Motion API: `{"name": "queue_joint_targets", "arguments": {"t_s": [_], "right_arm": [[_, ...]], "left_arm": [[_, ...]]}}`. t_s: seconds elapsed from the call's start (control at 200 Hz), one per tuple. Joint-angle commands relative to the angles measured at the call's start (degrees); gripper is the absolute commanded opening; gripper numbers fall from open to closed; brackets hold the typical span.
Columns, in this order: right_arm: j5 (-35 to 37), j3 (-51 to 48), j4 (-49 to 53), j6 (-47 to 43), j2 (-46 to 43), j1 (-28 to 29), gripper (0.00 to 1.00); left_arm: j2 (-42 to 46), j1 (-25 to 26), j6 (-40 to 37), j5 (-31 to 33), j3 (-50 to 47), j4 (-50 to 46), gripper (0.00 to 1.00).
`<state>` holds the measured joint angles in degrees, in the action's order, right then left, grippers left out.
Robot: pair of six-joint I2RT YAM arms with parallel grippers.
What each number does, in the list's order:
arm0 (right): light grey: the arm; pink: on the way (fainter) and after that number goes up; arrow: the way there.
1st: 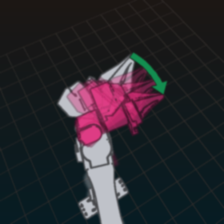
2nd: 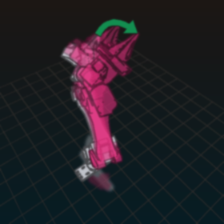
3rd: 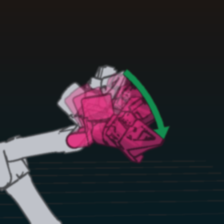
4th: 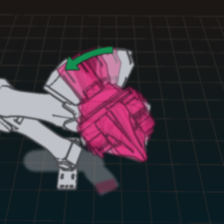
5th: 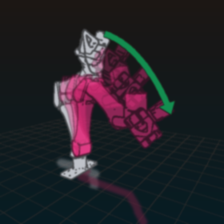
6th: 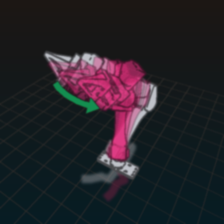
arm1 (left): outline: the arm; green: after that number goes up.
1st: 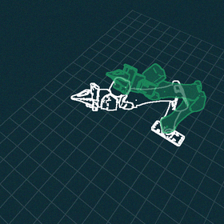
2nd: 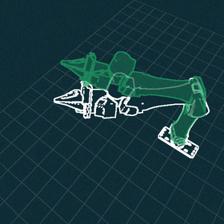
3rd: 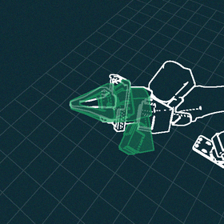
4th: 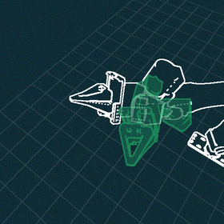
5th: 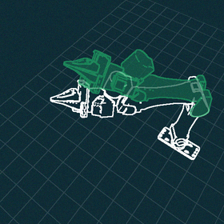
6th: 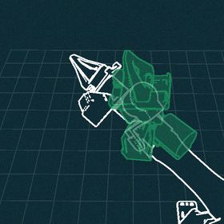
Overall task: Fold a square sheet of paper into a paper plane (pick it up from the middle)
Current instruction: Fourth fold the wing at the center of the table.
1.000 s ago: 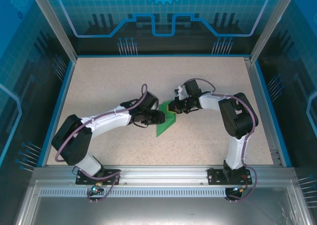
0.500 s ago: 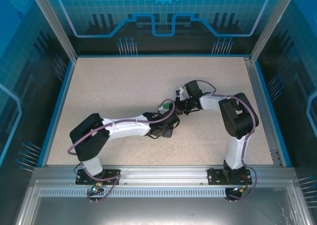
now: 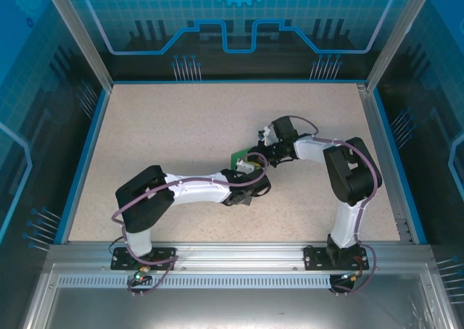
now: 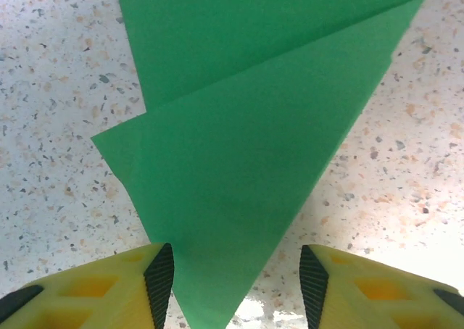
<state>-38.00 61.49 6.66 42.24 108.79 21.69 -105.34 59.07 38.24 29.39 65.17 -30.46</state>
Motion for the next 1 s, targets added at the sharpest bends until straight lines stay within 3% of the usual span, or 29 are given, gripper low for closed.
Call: {"name": "queue_joint_targets", "arguments": {"t_s": [0.0, 0.58, 0.995], "right_arm": [[-1.01, 1.57, 1.68, 0.56, -1.49, -0.62, 0.12], [-0.90, 2.14, 2.70, 0.30, -1.34, -0.66, 0.10], [-0.30, 1.79, 3.34, -0.18, -2.00, -0.60, 0.12]], "left_arm": [[-1.19, 0.30, 1.56, 2.52, 0.24, -1.63, 0.49], [-2.41, 0.50, 2.28, 4.36, 0.17, -2.33, 0.33], [-1.51, 0.52, 1.93, 4.15, -0.54, -1.42, 0.14]]}}
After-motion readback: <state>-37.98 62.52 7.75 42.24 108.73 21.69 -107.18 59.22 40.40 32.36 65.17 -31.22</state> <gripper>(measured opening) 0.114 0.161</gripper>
